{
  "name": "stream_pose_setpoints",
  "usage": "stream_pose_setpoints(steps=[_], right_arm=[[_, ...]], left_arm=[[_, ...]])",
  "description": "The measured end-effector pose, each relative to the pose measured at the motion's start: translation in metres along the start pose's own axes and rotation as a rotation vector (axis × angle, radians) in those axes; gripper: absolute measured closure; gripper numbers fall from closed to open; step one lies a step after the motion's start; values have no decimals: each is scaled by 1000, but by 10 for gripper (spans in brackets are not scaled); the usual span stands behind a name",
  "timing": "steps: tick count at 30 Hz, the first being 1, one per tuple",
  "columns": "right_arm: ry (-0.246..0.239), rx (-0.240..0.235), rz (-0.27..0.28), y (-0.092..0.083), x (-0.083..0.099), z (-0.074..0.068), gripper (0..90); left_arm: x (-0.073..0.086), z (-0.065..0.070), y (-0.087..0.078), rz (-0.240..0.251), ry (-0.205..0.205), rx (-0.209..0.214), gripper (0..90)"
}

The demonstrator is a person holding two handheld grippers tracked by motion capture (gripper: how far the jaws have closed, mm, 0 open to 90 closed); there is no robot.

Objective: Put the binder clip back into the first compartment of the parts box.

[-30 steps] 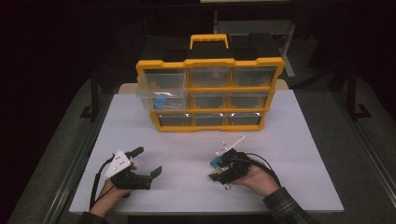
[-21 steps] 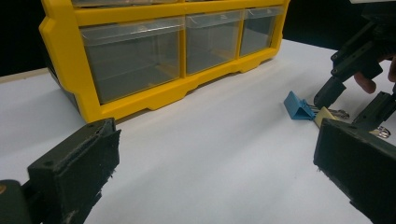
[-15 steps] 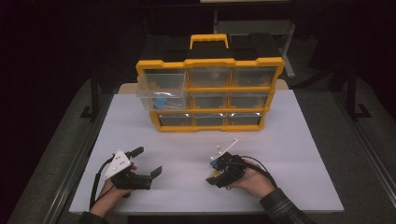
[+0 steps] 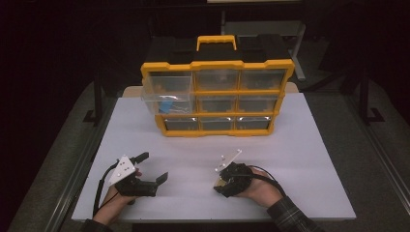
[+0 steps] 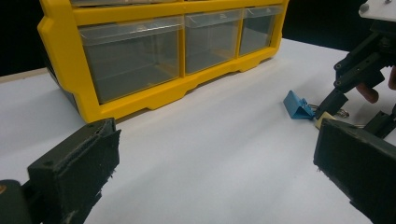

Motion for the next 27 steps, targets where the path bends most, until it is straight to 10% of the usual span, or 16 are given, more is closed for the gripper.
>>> stream_pose_setpoints(steps=[27], right_arm=[[42, -76, 53, -24, -7, 13, 490]], left_arm=[[0, 0, 0, -2, 4, 0, 2]])
Point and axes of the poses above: each handheld gripper's, and its own axes: y roughly forward along the jaws, x roughly out of its underside, z roughly to its right, the point moved 1 cm from there along y, roughly forward along the jaws, and after that the axes turned 13 degrees about -z, right-handed, at the moved point
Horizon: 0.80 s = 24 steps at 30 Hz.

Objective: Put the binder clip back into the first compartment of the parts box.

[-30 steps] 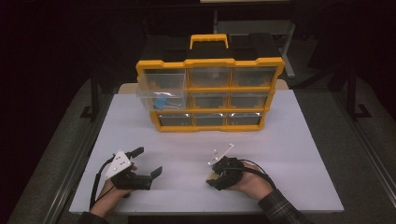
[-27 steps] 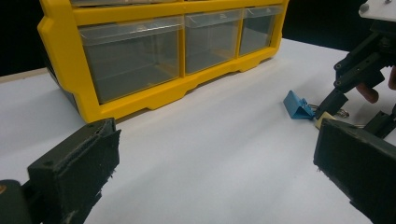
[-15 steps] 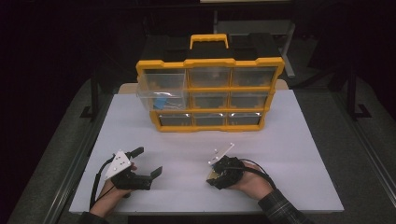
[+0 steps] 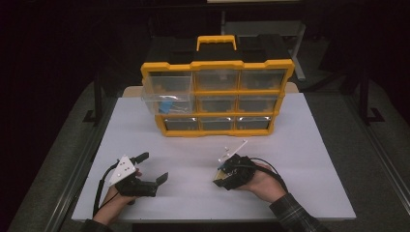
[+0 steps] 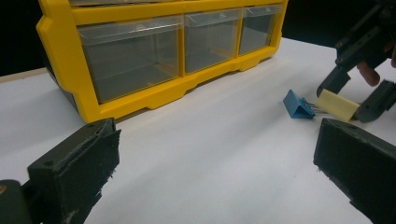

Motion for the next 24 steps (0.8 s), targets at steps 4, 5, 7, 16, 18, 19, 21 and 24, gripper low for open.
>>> stream_pose_setpoints(steps=[4, 5, 7, 16, 18, 19, 21, 24], right_arm=[[-3, 2, 9, -5, -4, 3, 490], [-3, 4, 9, -7, -5, 4, 490], [5, -8, 17, -10, -7, 4, 490], [-12, 2, 25, -20, -17, 10, 490], [-17, 8, 27, -23, -20, 12, 490], [-14, 7, 31, -24, -21, 12, 491], [-15, 10, 33, -26, -23, 14, 491], [-14, 12, 40, -30, -27, 17, 490]], left_arm=[[0, 0, 0, 2, 2, -1, 2], [0, 0, 0, 2, -2, 0, 2], [0, 0, 0, 1, -3, 0, 1], [0, 0, 0, 1, -2, 2, 1], [0, 0, 0, 0, -1, 2, 2], [0, 0, 0, 0, 0, 0, 1], [0, 0, 0, 1, -2, 1, 1], [0, 0, 1, 5, -7, 3, 1]])
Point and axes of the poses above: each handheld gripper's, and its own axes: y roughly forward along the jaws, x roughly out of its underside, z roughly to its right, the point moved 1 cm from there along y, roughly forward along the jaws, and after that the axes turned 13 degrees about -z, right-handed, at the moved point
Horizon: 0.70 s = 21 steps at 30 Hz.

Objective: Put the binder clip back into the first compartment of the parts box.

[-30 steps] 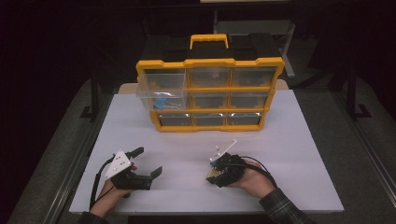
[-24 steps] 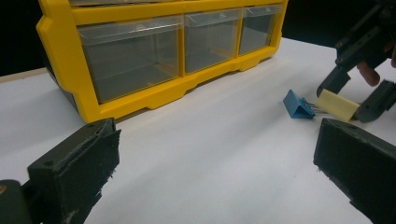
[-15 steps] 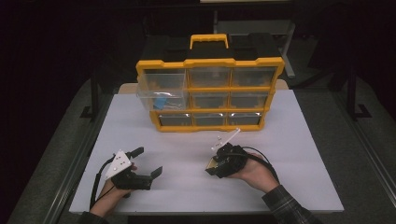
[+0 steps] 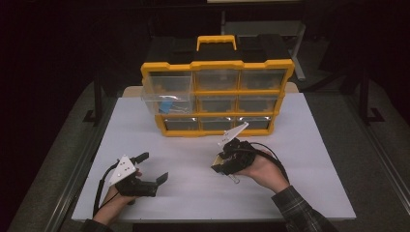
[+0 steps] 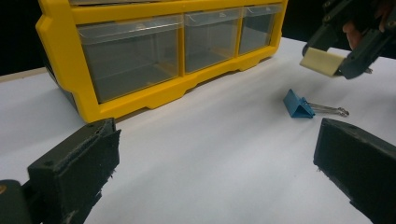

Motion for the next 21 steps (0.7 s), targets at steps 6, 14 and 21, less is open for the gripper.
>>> stream_pose_setpoints(steps=[6, 14, 21], right_arm=[[16, -22, 16, -6, -8, 4, 490], [3, -19, 26, -16, -17, 11, 491], [4, -22, 40, -26, -23, 15, 491]], left_arm=[[0, 0, 0, 1, -1, 1, 1], [0, 0, 0, 0, 1, 4, 2], [0, 0, 0, 2, 9, 2, 1]])
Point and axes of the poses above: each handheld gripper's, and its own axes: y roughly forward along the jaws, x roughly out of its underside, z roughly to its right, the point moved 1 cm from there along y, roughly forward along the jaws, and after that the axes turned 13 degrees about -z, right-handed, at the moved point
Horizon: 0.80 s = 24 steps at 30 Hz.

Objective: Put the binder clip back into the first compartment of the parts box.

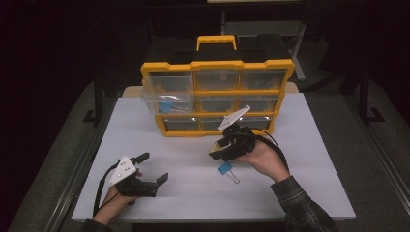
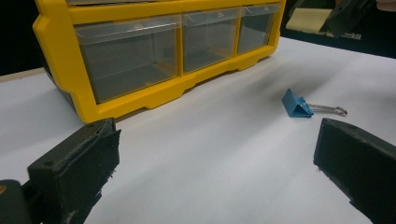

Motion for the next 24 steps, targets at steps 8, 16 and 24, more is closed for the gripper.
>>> stream_pose_setpoints(steps=[8, 16, 24], right_arm=[[4, -10, 20, -10, -8, 4, 490], [-16, -8, 30, -17, -18, 8, 490], [-45, 9, 42, -27, -29, 15, 490]], left_arm=[[0, 0, 0, -2, 4, 0, 2], [0, -1, 0, -3, 5, 1, 2], [0, -1, 0, -4, 0, 1, 2]])
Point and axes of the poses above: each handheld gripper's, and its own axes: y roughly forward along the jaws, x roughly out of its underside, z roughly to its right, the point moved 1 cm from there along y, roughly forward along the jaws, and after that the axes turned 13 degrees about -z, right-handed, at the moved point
